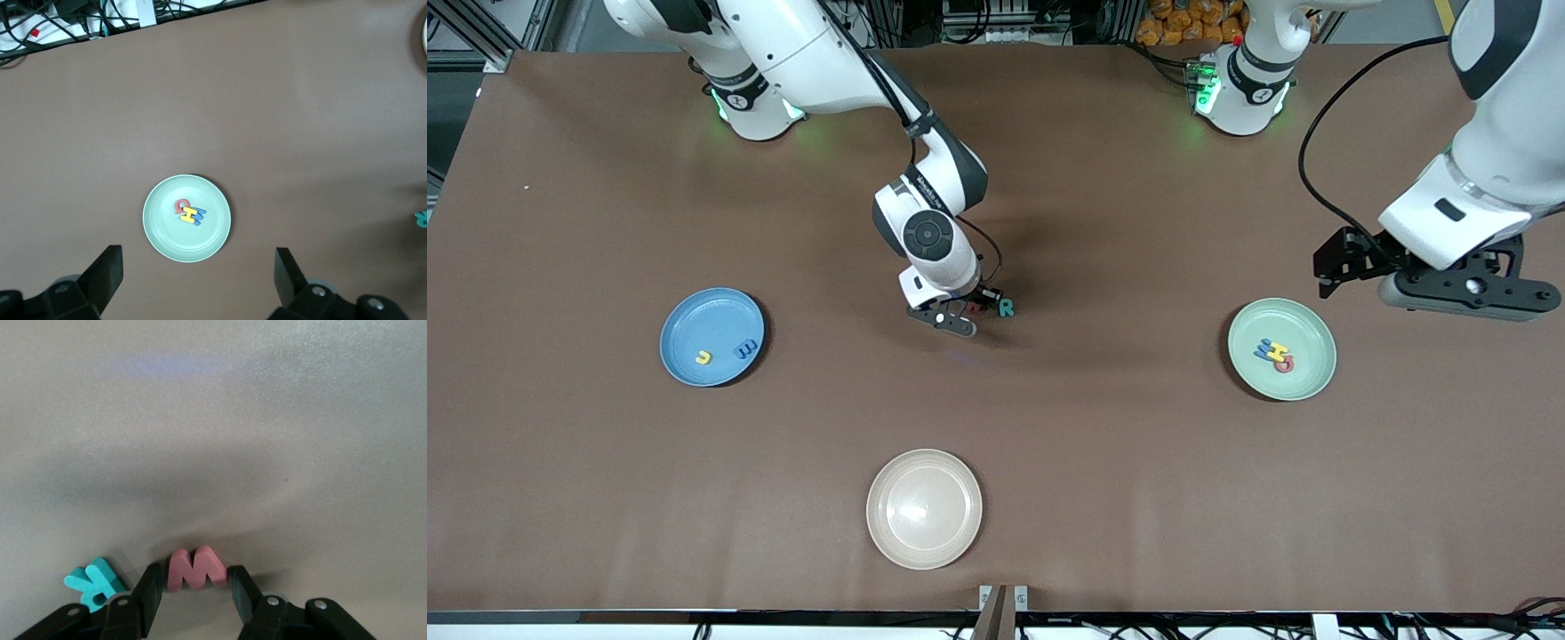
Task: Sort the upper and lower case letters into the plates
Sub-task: 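Close the right gripper on the pink M and lift it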
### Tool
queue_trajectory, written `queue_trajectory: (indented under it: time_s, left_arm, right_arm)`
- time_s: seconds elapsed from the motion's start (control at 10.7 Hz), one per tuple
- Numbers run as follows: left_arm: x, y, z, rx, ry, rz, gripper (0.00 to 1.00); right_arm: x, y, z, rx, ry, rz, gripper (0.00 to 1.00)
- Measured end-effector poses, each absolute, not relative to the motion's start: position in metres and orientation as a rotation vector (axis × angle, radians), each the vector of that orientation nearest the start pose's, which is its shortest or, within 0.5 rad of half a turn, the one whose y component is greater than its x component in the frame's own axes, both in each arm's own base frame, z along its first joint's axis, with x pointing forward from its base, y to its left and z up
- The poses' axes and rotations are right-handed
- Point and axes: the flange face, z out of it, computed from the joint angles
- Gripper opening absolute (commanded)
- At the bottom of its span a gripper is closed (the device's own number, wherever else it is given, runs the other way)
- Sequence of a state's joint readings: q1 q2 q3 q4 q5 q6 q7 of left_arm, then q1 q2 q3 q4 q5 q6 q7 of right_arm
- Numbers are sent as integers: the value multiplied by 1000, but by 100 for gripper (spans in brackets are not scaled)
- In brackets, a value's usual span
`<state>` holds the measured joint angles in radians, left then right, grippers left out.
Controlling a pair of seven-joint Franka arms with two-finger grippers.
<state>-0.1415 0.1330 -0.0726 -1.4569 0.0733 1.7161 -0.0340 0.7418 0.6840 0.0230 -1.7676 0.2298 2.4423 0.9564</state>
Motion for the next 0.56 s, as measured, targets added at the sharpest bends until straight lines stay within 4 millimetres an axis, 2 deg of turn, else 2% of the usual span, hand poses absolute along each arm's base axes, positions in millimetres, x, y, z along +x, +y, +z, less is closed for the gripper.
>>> queue_trajectory:
  time_s: [0.19, 0.37, 0.56]
  left_arm:
    - [596, -116, 622, -3100, 265, -218, 100]
    - [597, -105, 625, -3107, 234, -226, 100]
    - [595, -96, 629, -3106, 209, -228, 100]
  right_arm:
    - [476, 456, 175, -2984, 564, 195, 40]
    - [476, 457, 176, -2981, 563, 191, 26]
    - [476, 457, 176, -2984, 556, 189, 17]
